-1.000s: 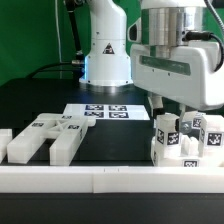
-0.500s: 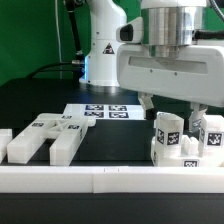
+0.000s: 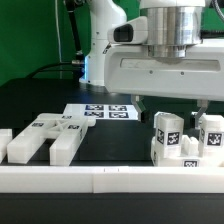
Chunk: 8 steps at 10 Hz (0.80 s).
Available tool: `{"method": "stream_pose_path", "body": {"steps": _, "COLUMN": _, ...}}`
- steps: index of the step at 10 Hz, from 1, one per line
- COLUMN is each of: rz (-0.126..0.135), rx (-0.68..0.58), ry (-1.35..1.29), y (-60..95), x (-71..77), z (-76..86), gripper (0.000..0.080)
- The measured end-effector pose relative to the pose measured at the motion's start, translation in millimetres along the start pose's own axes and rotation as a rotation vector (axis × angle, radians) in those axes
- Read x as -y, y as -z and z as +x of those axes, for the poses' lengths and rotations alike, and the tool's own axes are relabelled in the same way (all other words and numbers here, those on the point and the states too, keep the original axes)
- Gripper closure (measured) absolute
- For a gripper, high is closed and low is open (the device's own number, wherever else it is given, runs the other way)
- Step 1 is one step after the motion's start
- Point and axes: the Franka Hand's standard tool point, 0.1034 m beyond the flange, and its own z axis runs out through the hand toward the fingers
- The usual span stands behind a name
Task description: Assemble chair
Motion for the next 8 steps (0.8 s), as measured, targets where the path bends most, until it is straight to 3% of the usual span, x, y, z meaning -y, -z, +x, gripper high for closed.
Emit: {"method": "stream_pose_path", "body": {"steps": 8, "rz": -0.003, "rx": 0.0, "ry": 0.477, "y": -0.2, "x": -3.6, "z": 1.7, "gripper": 0.015}}
